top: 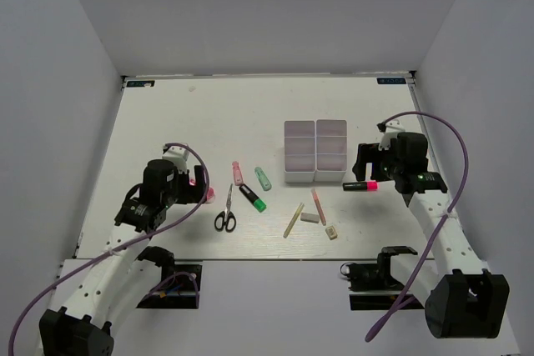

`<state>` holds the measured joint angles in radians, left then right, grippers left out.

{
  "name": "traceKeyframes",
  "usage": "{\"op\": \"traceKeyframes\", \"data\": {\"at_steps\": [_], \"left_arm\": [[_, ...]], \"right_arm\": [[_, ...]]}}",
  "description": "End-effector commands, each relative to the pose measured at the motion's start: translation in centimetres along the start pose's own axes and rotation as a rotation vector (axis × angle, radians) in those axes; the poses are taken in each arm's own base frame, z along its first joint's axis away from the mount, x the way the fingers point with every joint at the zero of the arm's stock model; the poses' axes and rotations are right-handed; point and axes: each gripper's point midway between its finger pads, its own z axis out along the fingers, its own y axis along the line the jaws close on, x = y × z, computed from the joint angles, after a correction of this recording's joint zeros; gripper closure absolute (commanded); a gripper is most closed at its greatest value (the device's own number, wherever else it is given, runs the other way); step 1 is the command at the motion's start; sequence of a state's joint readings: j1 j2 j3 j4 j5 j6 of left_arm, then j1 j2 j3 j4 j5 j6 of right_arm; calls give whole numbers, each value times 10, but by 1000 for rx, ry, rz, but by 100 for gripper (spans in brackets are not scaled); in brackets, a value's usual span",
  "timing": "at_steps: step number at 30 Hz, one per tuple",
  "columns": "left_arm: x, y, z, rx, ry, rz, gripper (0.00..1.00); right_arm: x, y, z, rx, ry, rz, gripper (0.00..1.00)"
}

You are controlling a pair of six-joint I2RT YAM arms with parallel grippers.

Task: Sort the stationery into containers
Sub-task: Pick up the stationery from the center of the board.

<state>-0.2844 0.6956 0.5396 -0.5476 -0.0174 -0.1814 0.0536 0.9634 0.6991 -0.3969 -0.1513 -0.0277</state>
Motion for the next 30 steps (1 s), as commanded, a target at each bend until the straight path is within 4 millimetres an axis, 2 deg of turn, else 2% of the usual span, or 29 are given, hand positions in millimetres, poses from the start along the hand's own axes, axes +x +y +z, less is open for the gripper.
{"op": "traceKeyframes", "data": {"at_steps": [1, 10, 12, 13, 14, 15, 16, 17, 18, 19, 20, 21, 22, 23, 24, 25, 26, 27, 29, 30], "left_arm": [[-10, -8, -3, 39, -24, -2, 0], [-8, -9, 1, 44, 1, -14, 1], [-7, -11, 2, 49, 2, -28, 8], [-7, -12, 3, 55, 2, -31, 18], [-7, -16, 3, 66, 3, -51, 25], [-8, -17, 4, 68, 4, -53, 39], [-7, -20, 5, 74, 7, -54, 61], [-4, -19, 8, 57, 30, -91, 100], [-9, -21, 6, 53, 38, -115, 100], [-7, -19, 9, 27, 65, -157, 100], [0, -15, 6, -33, 132, -229, 100], [5, -10, 8, -82, 176, -255, 91], [-11, -13, 5, -88, 164, -285, 72], [-28, -16, 4, -85, 162, -284, 30], [-12, 0, -1, -199, 250, -285, 17], [-44, 0, -9, -238, 181, -358, 7], [-35, 12, -13, -364, 217, -495, 0], [-37, 28, -16, -454, 194, -563, 0], [-40, 28, -12, -482, 180, -760, 0], [-40, 28, -9, -494, 185, -783, 0]], "right_arm": [[-22, -1, -9, 17, -62, -2, 10], [-22, 2, -12, 1, -65, -22, 10], [-21, 4, -11, -12, -60, -29, 10], [-19, 4, -12, -14, -53, -31, 13], [-16, 7, -12, -34, -44, -51, 25], [-11, 8, -11, -43, -35, -65, 58], [-7, 9, -12, -55, -25, -79, 100], [-8, 12, -14, -74, -27, -102, 100], [-7, 14, -14, -87, -28, -103, 100], [-9, 16, -16, -90, -36, -100, 89], [-9, 22, -18, -122, -31, -101, 46], [-12, 27, -21, -147, -40, -109, 12], [-13, 27, -22, -152, -43, -123, 10], [-14, 27, -23, -152, -46, -124, 10], [-15, 25, -23, -139, -49, -127, 10], [-15, 23, -23, -126, -47, -123, 10], [-15, 22, -23, -120, -45, -118, 10], [-14, 19, -22, -103, -36, -118, 10], [-16, 19, -23, -102, -38, -119, 10], [-16, 19, -24, -103, -38, -114, 10]]}}
